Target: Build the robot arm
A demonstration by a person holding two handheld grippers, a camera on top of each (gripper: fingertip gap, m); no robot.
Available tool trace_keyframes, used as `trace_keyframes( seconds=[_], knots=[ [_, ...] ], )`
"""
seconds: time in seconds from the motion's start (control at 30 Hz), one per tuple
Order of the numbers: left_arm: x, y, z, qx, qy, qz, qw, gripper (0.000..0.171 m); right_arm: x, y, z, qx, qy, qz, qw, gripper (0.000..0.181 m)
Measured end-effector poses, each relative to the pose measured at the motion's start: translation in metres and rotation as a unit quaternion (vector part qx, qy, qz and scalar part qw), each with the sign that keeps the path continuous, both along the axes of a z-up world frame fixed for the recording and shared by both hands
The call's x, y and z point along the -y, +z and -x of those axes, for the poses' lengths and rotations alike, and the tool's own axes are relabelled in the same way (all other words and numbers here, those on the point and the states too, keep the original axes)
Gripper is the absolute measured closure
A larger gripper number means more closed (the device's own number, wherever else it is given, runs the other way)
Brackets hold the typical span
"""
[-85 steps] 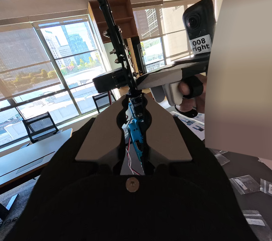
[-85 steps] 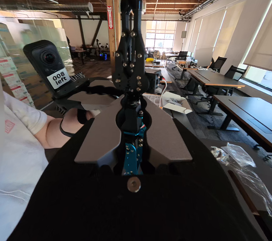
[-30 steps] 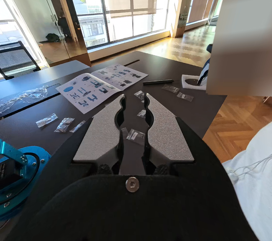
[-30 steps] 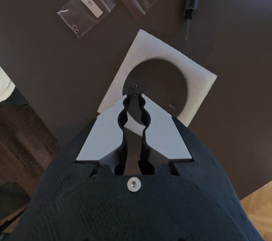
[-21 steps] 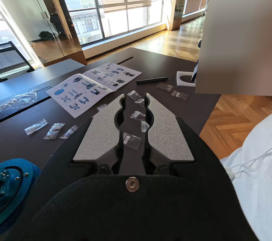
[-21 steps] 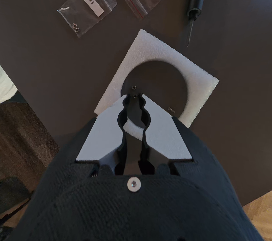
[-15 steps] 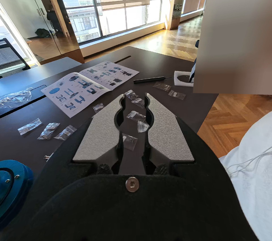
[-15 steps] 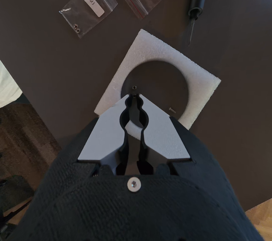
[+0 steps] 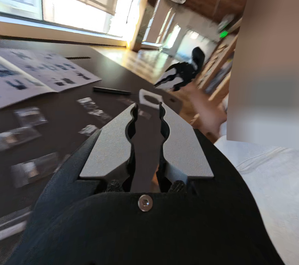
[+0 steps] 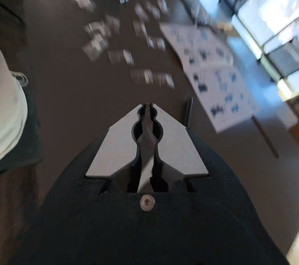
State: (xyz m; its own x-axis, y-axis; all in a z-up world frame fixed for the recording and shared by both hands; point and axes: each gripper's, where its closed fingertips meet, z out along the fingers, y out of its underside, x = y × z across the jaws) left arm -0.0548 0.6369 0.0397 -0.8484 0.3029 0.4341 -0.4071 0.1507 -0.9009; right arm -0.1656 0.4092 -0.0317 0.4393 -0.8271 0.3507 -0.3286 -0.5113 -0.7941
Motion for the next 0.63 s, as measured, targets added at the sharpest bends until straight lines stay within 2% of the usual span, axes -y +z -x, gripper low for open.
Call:
trace_keyframes(
  seconds=[0.07,0.13,0.27,0.33,0.47,0.63],
  knots=[
    [0.005,0.003,0.000,-0.080,-0.042,0.032,0.995,0.145,-0.057,0.038,-0.032,0.087,0.080,-0.032,0.992,0.178],
    [0.009,0.003,0.000,-0.125,-0.070,0.050,0.988,0.144,-0.111,0.068,-0.059,0.149,0.155,-0.073,0.974,0.178],
    [0.005,0.013,-0.009,-0.199,-0.104,0.085,0.971,0.144,-0.198,0.095,-0.104,0.191,0.258,-0.104,0.941,0.178],
    [-0.008,0.021,-0.021,-0.226,-0.114,0.101,0.962,0.145,-0.232,0.107,-0.120,0.201,0.293,-0.116,0.927,0.178],
    [-0.051,0.032,-0.047,-0.231,-0.118,0.134,0.957,0.148,-0.293,0.121,-0.154,0.201,0.336,-0.146,0.909,0.178],
    [-0.120,0.043,-0.095,-0.242,-0.135,0.170,0.946,0.151,-0.361,0.126,-0.205,0.212,0.340,-0.166,0.901,0.178]
  ],
)
